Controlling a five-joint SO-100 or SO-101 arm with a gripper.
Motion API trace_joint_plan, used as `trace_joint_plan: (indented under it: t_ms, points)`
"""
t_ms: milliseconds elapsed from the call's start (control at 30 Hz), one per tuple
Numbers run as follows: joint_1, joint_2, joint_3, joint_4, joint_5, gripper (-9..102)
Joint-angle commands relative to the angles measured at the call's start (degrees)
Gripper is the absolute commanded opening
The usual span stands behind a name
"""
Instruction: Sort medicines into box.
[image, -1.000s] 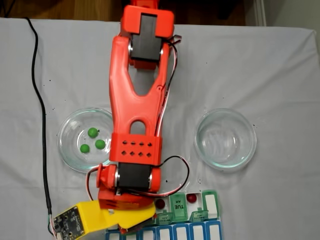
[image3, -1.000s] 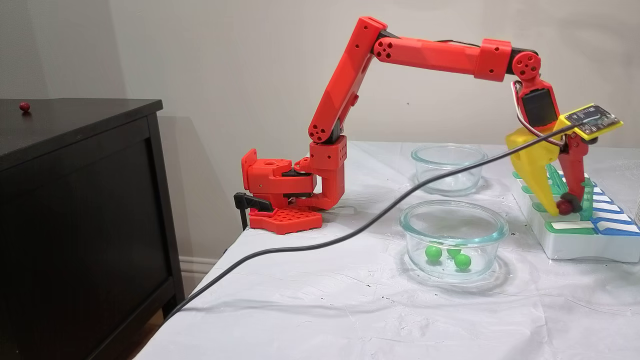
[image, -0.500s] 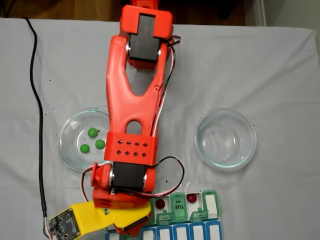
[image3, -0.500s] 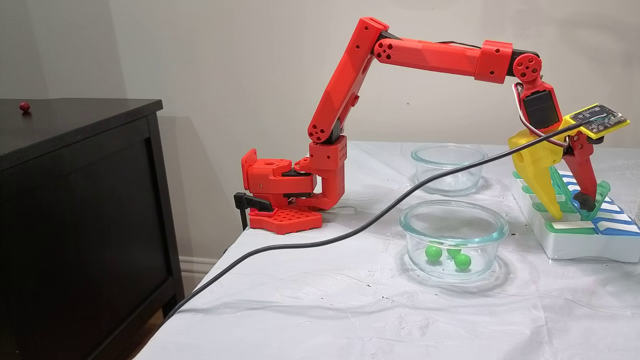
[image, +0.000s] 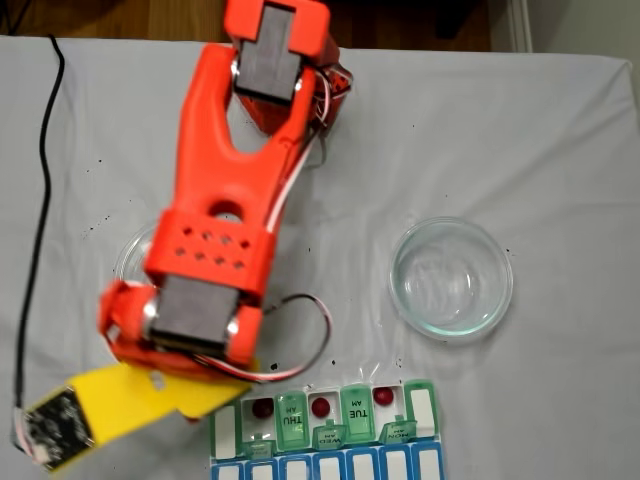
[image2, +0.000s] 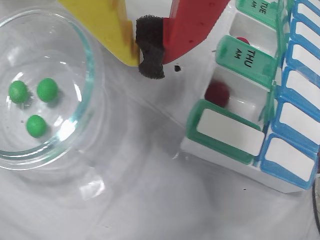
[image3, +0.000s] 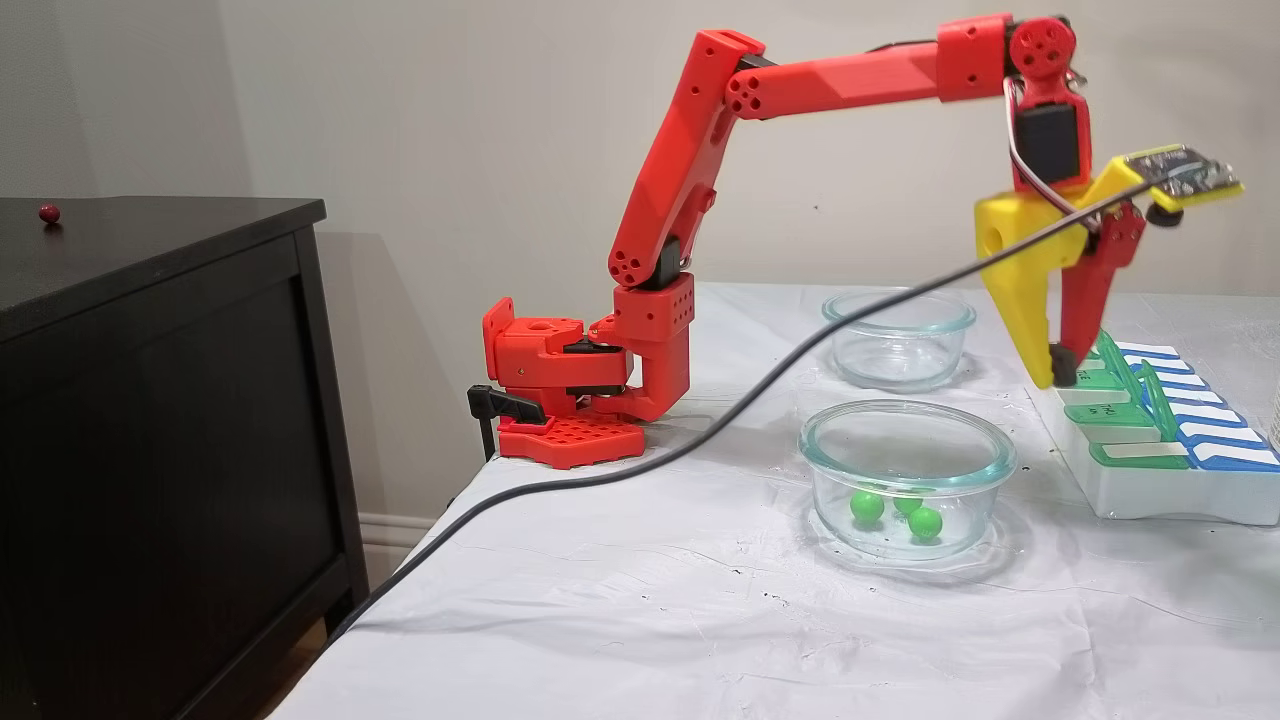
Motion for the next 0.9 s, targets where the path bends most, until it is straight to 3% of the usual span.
trace_joint_plan:
  t_ms: [0,233,367,867]
  points:
    - [1.3,9.9,-0.4,3.1,-5.8,0]
    - [3.3,32.5,38.3,-15.9,-8.3,0]
    - [4.4,44.4,51.7,-21.3,-10.1,0]
    - [10.2,36.3,52.1,-25.2,-15.0,3]
